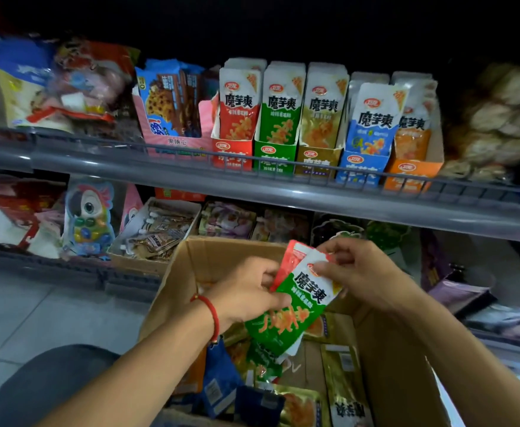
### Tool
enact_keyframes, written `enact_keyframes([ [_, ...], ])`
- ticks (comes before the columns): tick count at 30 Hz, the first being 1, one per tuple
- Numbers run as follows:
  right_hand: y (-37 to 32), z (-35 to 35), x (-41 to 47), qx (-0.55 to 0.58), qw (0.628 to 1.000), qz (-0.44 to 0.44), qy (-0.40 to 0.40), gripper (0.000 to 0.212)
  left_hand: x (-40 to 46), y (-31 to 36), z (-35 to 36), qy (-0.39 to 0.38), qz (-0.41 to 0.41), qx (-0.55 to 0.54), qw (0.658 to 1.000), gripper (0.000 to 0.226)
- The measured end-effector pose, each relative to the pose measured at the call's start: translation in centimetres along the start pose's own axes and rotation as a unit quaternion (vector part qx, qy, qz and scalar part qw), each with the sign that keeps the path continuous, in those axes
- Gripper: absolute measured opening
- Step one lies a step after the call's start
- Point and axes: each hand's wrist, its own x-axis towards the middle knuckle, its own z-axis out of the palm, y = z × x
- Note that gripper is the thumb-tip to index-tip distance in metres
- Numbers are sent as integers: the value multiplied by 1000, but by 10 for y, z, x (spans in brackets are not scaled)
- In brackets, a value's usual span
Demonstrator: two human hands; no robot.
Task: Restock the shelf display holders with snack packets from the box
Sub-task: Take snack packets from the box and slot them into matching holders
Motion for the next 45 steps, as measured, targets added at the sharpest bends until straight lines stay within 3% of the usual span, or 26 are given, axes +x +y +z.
enact_keyframes([
  [3,3,-1,-6,-15,998,33,57,21,-4,7,-5,44,9,-39,998,38],
  [9,4,-8,-19,190,970,51,142,25,-11,6,-15,10,54,-101,993,55],
  [12,0,-11,-27,249,961,65,102,28,-11,3,-18,36,63,-116,991,50],
  [15,-12,-10,-34,254,964,45,57,19,-13,5,-22,71,68,-122,988,46],
  [18,-30,-15,-29,223,969,23,102,17,-16,13,-30,126,84,-150,977,39],
  [22,-84,-45,-7,99,965,-50,237,12,-13,15,-51,228,95,-166,955,27],
  [27,-165,-83,47,-65,919,-160,354,11,-14,19,-69,267,81,-225,933,21],
  [32,-207,-88,112,-214,894,-180,349,23,-17,22,-81,267,75,-255,926,16],
  [36,-213,-81,146,-315,886,-165,296,33,-19,24,-87,258,78,-267,925,15],
  [45,-218,-92,156,-376,879,-132,262,35,-24,24,-97,259,86,-264,925,13],
])
